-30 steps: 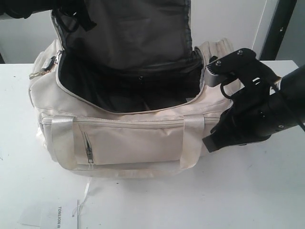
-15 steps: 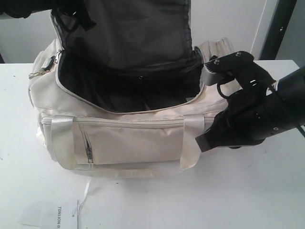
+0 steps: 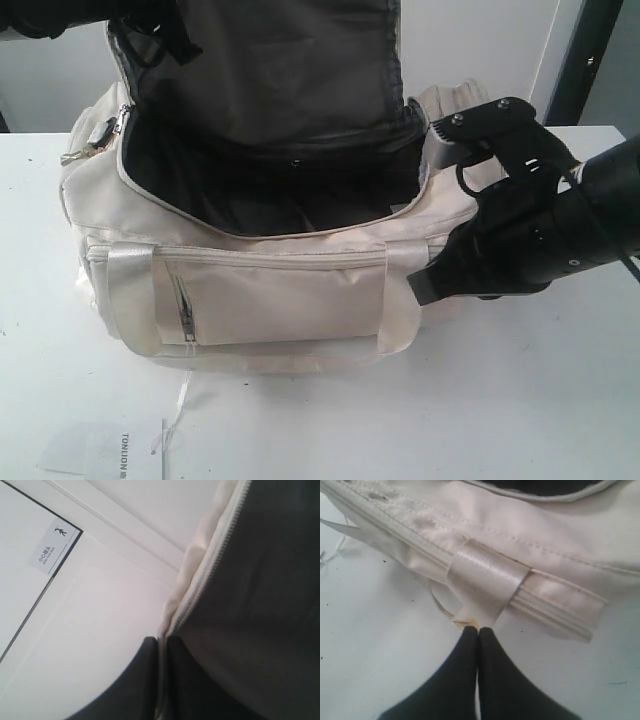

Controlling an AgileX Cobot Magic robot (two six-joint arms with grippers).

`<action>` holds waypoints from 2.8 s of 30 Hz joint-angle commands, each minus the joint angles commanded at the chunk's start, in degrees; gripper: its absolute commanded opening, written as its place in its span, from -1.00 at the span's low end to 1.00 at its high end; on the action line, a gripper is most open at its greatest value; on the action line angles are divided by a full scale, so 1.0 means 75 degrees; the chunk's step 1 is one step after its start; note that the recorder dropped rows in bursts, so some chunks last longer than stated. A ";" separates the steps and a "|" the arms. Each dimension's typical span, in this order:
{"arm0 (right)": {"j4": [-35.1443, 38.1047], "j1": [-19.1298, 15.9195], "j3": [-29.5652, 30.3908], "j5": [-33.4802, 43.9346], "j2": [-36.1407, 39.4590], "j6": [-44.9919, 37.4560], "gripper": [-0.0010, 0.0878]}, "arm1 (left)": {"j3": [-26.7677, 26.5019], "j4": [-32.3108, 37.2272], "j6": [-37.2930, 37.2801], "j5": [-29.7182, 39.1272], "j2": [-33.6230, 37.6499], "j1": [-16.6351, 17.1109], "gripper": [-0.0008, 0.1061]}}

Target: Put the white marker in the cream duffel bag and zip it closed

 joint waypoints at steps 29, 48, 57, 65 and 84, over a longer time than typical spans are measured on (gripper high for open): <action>-0.0278 0.0000 0.0005 0.0129 0.0012 -0.0121 -0.98 | 0.0000 -0.1100 -0.2166 0.2704 -0.0543 0.0000 -0.99; -0.0463 0.0000 0.0410 -0.0202 0.0012 -0.0185 -0.98 | 0.0000 -0.2992 -0.0166 0.7199 -0.1173 0.0000 -0.72; -0.0448 0.0000 0.0543 -0.0470 0.0012 -0.0185 -0.98 | 0.0000 -0.2868 0.0427 0.8949 -0.2333 0.0000 0.54; 0.0028 0.0000 0.0543 -0.0385 0.0012 -0.0185 -0.98 | 0.0059 0.0027 -0.2064 0.7516 -0.3056 0.0000 -0.48; 0.0391 0.0000 0.0543 -0.0405 0.0012 -0.0185 -0.98 | -0.0218 -0.3215 -0.4184 0.8198 -0.0724 0.3100 0.33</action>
